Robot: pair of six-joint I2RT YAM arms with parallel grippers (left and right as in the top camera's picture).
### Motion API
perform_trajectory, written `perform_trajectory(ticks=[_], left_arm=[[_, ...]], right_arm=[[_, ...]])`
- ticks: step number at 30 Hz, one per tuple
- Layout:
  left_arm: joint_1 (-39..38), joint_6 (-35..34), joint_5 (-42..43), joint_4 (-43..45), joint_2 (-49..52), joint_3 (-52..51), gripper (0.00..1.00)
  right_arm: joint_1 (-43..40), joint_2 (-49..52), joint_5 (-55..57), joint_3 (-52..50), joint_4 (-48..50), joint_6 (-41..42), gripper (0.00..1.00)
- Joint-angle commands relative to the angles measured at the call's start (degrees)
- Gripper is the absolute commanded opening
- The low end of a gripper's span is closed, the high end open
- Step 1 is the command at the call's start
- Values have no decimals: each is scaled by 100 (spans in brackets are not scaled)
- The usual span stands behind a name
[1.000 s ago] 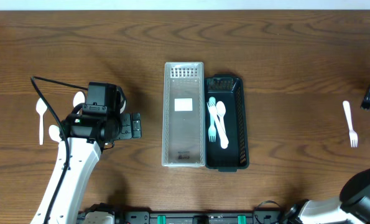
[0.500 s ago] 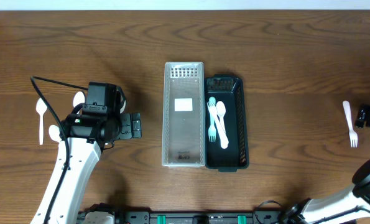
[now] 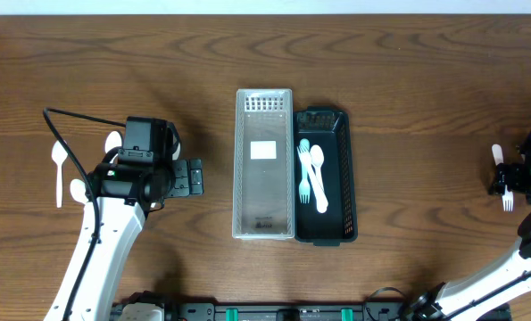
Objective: Pack container
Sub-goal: 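Return the right gripper to the right side and grasp another white fork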
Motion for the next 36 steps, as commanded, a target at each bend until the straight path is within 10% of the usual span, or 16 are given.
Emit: perform_trajectory(ticks=[1, 15, 36], left_arm=[[2, -48, -28, 4, 7, 63, 98], [2, -48, -28, 4, 7, 63, 98], [2, -48, -26, 2, 7, 63, 98]], right_arm=[[11, 52, 44, -31, 55, -131, 90], [26, 149, 42, -302, 103, -216, 85], [400, 149, -225, -341, 382, -212, 45]])
